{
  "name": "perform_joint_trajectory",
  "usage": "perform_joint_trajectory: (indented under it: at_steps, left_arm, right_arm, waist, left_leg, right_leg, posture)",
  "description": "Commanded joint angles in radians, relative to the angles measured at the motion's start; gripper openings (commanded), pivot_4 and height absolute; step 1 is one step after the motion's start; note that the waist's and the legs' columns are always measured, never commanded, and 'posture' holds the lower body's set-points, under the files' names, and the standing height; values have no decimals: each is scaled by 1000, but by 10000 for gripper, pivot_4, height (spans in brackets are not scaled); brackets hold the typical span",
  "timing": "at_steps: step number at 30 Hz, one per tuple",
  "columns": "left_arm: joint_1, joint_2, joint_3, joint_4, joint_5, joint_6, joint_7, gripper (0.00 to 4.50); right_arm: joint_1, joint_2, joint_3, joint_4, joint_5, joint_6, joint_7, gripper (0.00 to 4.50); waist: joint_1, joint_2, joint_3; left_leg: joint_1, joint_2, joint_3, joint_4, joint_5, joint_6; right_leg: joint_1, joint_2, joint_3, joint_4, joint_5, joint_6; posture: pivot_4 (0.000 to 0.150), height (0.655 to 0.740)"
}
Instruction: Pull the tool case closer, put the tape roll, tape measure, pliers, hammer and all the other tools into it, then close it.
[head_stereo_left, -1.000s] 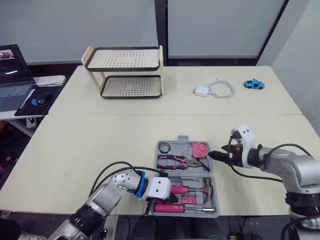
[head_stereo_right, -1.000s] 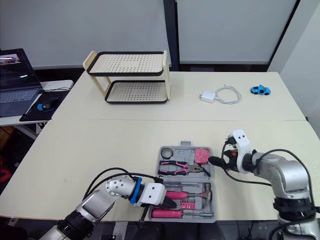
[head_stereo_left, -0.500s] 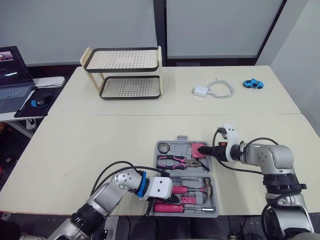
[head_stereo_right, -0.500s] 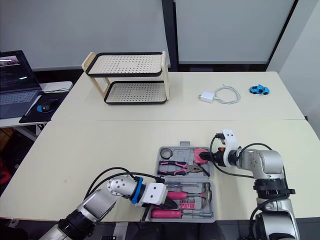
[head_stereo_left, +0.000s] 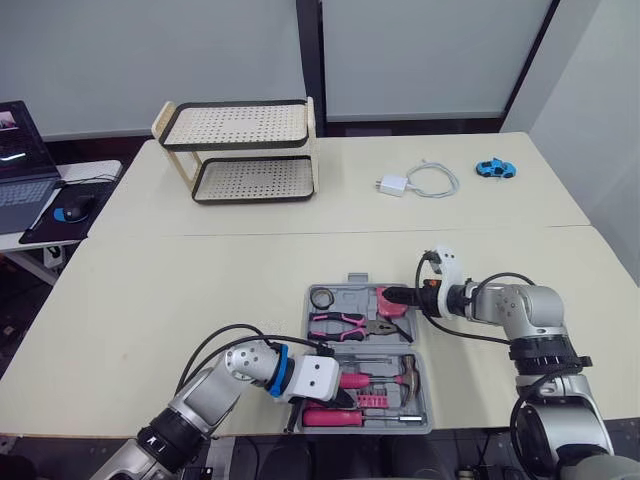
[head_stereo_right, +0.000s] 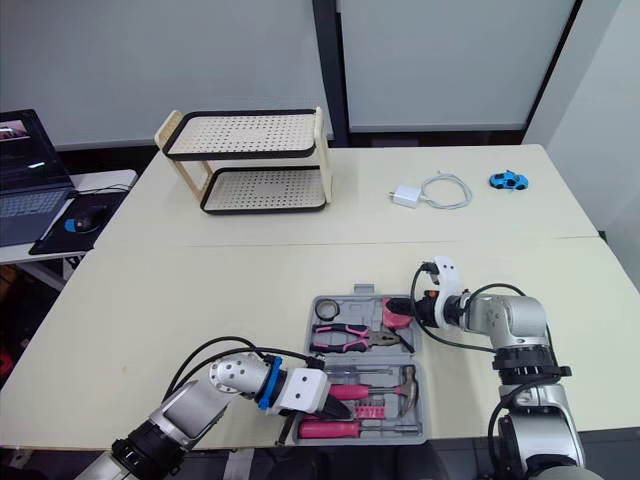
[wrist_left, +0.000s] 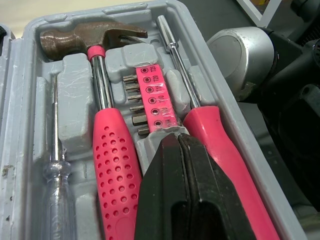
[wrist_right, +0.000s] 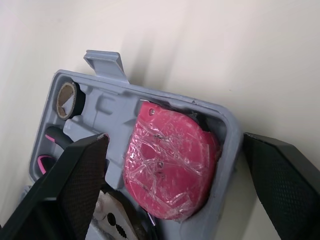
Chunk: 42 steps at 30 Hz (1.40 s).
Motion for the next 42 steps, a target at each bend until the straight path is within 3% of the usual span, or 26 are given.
perform_joint_trajectory:
  at_steps: [1, 14, 31, 42]
  left_arm:
    - [27, 35, -20, 124, 74, 4, 21, 0]
    - [43, 48, -19, 163, 85, -48, 20, 0]
    - [48, 62, -23, 160, 86, -55, 7, 0]
    - [39, 54, -1, 146, 58, -35, 15, 0]
  right_arm:
    - [-9, 12, 32, -5, 41, -26, 81, 44809]
    - [12, 3, 63, -40, 47, -164, 236, 44809]
    - [21, 9, 93, -45, 33, -260, 284, 44809]
    - [74, -67, 123, -264, 44, -298, 322, 44809]
  waist:
    - [-2, 0, 0]
    - [-15, 1, -1]
    - [-16, 1, -1]
    - [-13, 1, -1]
  left_leg:
    - [0, 0, 0, 0, 0, 0]
    - [1, 0, 0, -1, 0, 0]
    - [1, 1, 0, -1, 0, 0]
    - [1, 1, 0, -1, 0, 0]
  right_leg:
    - [0, 0, 0, 0, 0, 0]
    - [0, 0, 0, 0, 0, 0]
    - [0, 0, 0, 0, 0, 0]
    - [0, 0, 0, 0, 0, 0]
  posture:
    - [1500, 7400]
    - [1500, 7400]
    - [1500, 7400]
    - [1500, 7400]
